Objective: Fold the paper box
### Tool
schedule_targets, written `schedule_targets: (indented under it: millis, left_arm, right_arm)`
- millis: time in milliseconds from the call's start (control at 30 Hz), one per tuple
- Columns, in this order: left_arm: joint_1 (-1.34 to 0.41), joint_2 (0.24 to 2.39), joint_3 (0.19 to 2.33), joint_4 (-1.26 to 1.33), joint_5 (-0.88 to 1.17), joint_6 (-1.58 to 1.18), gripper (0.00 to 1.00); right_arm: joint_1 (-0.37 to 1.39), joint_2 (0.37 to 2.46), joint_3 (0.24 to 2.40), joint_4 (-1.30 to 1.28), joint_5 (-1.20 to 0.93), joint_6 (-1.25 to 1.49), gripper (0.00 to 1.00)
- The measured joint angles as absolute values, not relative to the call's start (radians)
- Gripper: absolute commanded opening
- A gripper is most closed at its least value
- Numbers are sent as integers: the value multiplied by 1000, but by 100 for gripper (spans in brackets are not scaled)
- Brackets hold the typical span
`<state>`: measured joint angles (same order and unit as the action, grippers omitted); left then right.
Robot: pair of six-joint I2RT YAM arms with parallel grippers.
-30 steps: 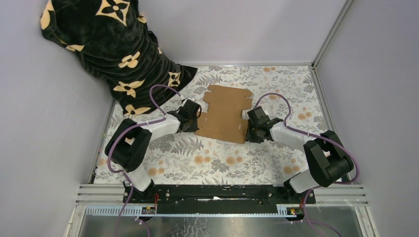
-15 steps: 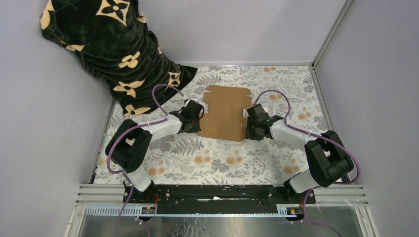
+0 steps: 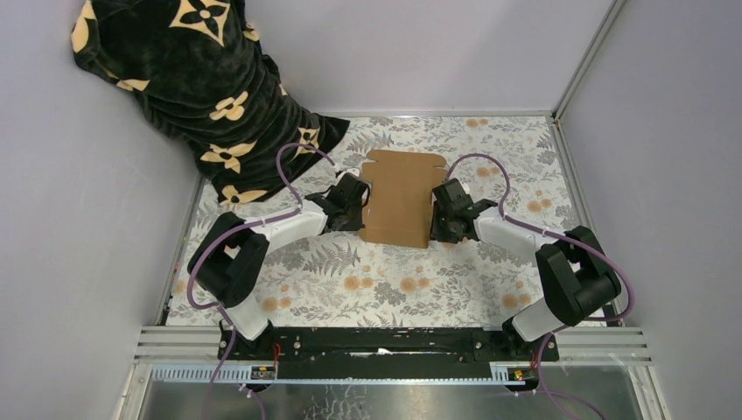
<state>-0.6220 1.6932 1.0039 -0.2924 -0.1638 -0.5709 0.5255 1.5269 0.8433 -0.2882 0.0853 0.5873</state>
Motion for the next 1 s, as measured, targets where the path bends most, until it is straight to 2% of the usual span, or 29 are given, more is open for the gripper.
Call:
schedule_targets:
  millis: [1000]
  left_arm:
    - [-688,1794,1089,-314,-165,-574,1]
  right_arm:
    - [563,1629,940,-321,91,564,38]
